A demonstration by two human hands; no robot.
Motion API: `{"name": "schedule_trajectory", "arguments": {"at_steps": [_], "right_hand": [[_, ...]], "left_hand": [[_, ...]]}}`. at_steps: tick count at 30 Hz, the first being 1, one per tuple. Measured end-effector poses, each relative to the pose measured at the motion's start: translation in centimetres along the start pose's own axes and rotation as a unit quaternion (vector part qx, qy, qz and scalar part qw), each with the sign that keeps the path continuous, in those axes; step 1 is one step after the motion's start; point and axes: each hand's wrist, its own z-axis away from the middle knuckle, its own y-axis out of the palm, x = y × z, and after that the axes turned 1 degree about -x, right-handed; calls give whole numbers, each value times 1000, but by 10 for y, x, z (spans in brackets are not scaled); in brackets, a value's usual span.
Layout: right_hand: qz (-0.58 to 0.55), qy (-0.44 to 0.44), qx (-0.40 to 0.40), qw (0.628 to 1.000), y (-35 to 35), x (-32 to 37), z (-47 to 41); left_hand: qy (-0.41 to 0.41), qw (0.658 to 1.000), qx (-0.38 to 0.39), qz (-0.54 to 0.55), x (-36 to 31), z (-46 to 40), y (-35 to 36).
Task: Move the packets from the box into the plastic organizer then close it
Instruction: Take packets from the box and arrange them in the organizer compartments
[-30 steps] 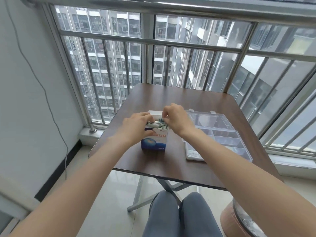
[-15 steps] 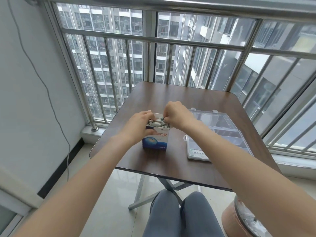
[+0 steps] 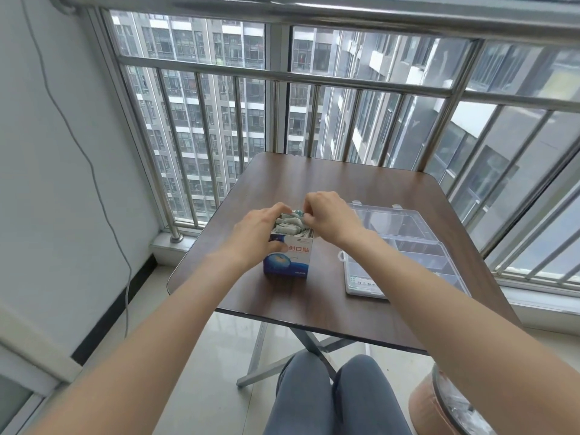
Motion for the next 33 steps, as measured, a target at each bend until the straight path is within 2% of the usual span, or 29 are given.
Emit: {"name": "schedule_trajectory", "arguments": {"at_steps": [6,11,18,27,33], "right_hand": [[13,1,-17,1000,5,3,-1],[-69,36,-37,996,4,-3,0],[-110,26,-68,991,5,-3,4],[-16,-21,-111,993,11,3,1],[-131,-27,-140,981,-2,5,4]], "left_hand": [[-10,1000,-4,-4,0,-1,1],[-16,1000,-6,8,-1,-2,3],[-11,1000,-11,-4,2,-2,3],[-28,1000,-4,-10,6,-5,6],[-37,999,17,-7,7,-6,3]]}}
